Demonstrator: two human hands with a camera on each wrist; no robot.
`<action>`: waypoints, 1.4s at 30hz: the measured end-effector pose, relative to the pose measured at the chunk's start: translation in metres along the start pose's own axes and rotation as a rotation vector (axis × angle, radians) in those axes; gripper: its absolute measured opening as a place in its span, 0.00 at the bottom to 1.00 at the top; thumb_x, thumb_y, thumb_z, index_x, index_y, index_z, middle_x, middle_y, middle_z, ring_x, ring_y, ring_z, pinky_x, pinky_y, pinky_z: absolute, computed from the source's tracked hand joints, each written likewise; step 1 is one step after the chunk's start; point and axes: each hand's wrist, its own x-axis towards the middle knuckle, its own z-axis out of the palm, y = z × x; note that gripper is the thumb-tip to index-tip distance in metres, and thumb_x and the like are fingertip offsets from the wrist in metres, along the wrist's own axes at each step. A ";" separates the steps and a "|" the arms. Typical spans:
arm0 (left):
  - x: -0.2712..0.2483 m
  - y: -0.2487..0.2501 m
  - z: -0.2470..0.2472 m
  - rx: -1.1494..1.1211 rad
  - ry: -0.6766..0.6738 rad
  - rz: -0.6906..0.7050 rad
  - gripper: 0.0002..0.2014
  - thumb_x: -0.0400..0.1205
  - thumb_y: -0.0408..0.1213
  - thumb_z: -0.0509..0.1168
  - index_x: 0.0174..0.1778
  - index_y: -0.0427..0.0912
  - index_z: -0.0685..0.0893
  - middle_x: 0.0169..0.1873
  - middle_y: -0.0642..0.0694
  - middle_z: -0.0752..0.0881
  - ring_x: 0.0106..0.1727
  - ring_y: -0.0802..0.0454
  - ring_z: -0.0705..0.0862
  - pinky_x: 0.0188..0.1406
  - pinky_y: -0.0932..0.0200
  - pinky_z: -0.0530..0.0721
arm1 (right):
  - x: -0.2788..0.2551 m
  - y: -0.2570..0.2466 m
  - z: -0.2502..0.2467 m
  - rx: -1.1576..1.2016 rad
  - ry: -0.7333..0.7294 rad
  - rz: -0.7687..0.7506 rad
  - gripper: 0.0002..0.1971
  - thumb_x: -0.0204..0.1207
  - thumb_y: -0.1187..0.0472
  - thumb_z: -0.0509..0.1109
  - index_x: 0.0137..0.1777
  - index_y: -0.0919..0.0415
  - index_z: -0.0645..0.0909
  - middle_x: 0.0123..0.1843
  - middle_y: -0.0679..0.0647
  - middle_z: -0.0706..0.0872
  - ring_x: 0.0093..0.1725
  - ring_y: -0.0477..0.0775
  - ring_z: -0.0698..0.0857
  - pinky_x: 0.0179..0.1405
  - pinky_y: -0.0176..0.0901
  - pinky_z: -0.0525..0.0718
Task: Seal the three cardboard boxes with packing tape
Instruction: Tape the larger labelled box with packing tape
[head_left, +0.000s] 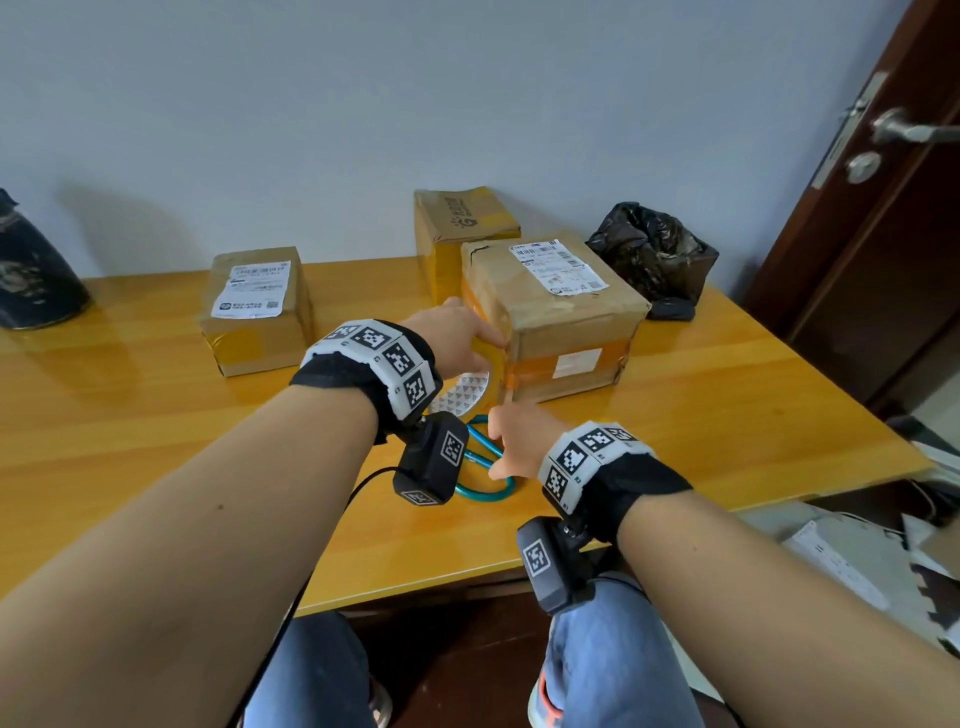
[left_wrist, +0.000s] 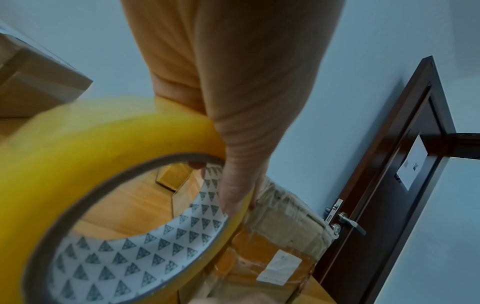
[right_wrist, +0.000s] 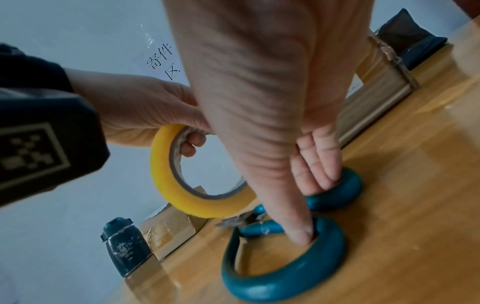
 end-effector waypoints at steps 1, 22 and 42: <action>0.001 0.001 0.000 0.000 -0.001 0.001 0.22 0.83 0.46 0.65 0.74 0.64 0.74 0.68 0.43 0.70 0.63 0.46 0.78 0.60 0.57 0.75 | -0.002 -0.001 0.000 -0.031 -0.014 -0.011 0.16 0.72 0.64 0.74 0.57 0.67 0.77 0.52 0.60 0.84 0.48 0.58 0.84 0.46 0.46 0.82; -0.003 0.008 -0.005 -0.012 0.019 -0.025 0.27 0.80 0.41 0.71 0.76 0.50 0.74 0.77 0.48 0.73 0.76 0.48 0.72 0.70 0.54 0.72 | -0.052 0.051 -0.023 0.223 -0.203 0.271 0.25 0.79 0.41 0.66 0.39 0.66 0.75 0.29 0.57 0.80 0.27 0.56 0.81 0.34 0.45 0.83; -0.017 -0.010 0.001 -0.083 0.193 -0.133 0.30 0.70 0.40 0.80 0.67 0.39 0.80 0.63 0.43 0.81 0.63 0.44 0.80 0.51 0.59 0.76 | -0.062 0.049 -0.014 0.722 -0.211 0.284 0.50 0.37 0.13 0.67 0.41 0.60 0.78 0.29 0.53 0.75 0.27 0.52 0.74 0.39 0.49 0.74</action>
